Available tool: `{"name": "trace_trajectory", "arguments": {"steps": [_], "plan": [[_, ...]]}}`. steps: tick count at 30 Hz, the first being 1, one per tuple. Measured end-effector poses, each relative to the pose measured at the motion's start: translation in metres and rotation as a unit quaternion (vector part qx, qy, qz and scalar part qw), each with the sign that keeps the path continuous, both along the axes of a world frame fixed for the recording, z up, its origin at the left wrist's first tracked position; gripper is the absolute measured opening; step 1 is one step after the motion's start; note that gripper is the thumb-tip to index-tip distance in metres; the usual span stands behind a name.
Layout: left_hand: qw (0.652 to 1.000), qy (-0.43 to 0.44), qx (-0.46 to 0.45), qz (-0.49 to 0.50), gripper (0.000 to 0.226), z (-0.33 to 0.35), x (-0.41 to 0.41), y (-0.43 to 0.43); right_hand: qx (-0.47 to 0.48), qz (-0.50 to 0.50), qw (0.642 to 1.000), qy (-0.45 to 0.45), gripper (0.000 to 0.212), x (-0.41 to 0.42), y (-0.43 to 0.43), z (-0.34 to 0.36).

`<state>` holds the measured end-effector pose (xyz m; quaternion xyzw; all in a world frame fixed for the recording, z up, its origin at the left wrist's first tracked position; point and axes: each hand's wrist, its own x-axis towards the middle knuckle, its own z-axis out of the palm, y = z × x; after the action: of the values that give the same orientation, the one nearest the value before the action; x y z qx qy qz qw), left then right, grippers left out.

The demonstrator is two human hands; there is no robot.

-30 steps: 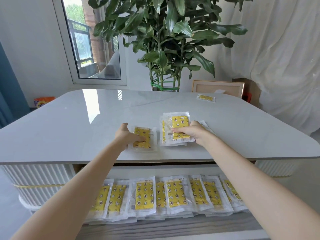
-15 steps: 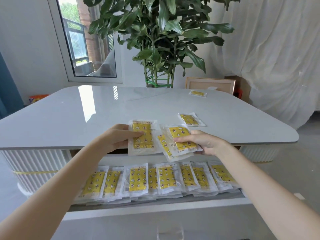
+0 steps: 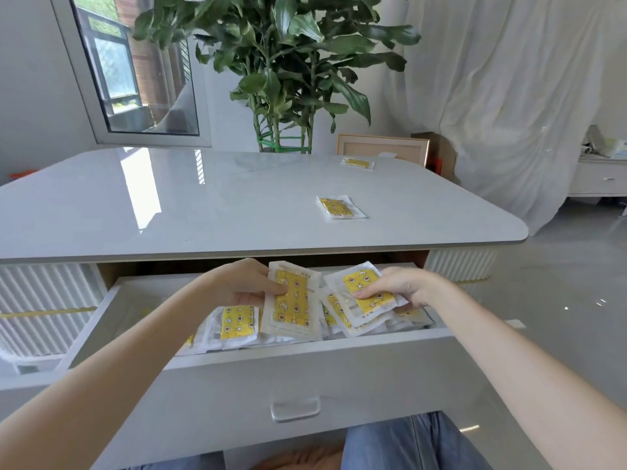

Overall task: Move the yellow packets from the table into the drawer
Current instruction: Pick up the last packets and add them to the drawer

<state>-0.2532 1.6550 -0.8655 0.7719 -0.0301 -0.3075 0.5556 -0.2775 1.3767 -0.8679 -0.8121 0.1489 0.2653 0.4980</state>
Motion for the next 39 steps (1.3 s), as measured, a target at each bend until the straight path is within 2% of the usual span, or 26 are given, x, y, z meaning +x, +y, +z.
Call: {"name": "trace_trajectory", "arguments": {"steps": [2,4,8,10,12,16,20,25,28,34,36,39], "plan": [[1.0,0.019,0.01,-0.001,0.025,-0.005,0.002,-0.01,-0.035,-0.019,0.999,0.005,0.04,0.002,-0.006,-0.008],[0.999,0.022,0.032,0.008,0.026,-0.011,0.006,-0.02,-0.067,-0.039,0.997,0.004,0.039,0.006,-0.011,-0.014],[0.996,0.023,0.079,0.019,0.011,-0.023,0.018,-0.044,-0.091,-0.083,0.992,-0.01,0.017,0.019,-0.022,-0.025],[0.996,0.04,0.082,0.021,0.007,-0.027,0.025,-0.056,-0.099,-0.101,0.99,-0.016,0.015,0.023,-0.027,-0.026],[0.995,0.058,0.075,0.02,0.007,-0.031,0.03,-0.067,-0.114,-0.115,0.987,-0.021,0.022,0.029,-0.031,-0.031],[0.994,0.091,0.049,0.033,0.009,-0.036,0.035,-0.085,-0.181,-0.112,0.976,-0.049,0.052,0.036,-0.037,-0.041],[0.993,0.099,0.046,0.044,0.024,-0.042,0.039,-0.096,-0.293,-0.071,0.948,-0.104,0.029,0.032,-0.041,-0.046],[0.993,0.103,0.027,0.057,0.029,-0.046,0.042,-0.104,-0.392,-0.057,0.904,-0.162,0.035,0.032,-0.038,-0.043],[0.992,0.109,0.019,0.065,0.026,-0.047,0.043,-0.109,-0.404,-0.068,0.895,-0.174,0.025,0.037,-0.044,-0.043],[0.988,0.133,0.0,0.084,0.013,-0.05,0.044,-0.121,-0.37,-0.092,0.911,-0.156,0.016,0.038,-0.062,-0.037],[0.989,0.109,0.015,0.095,0.022,-0.056,0.045,-0.126,-0.377,-0.09,0.911,-0.141,0.019,0.035,-0.066,-0.037],[0.99,-0.009,0.108,0.088,0.054,-0.067,0.049,-0.131,-0.369,-0.096,0.915,-0.131,0.042,0.031,-0.068,-0.042]]}}
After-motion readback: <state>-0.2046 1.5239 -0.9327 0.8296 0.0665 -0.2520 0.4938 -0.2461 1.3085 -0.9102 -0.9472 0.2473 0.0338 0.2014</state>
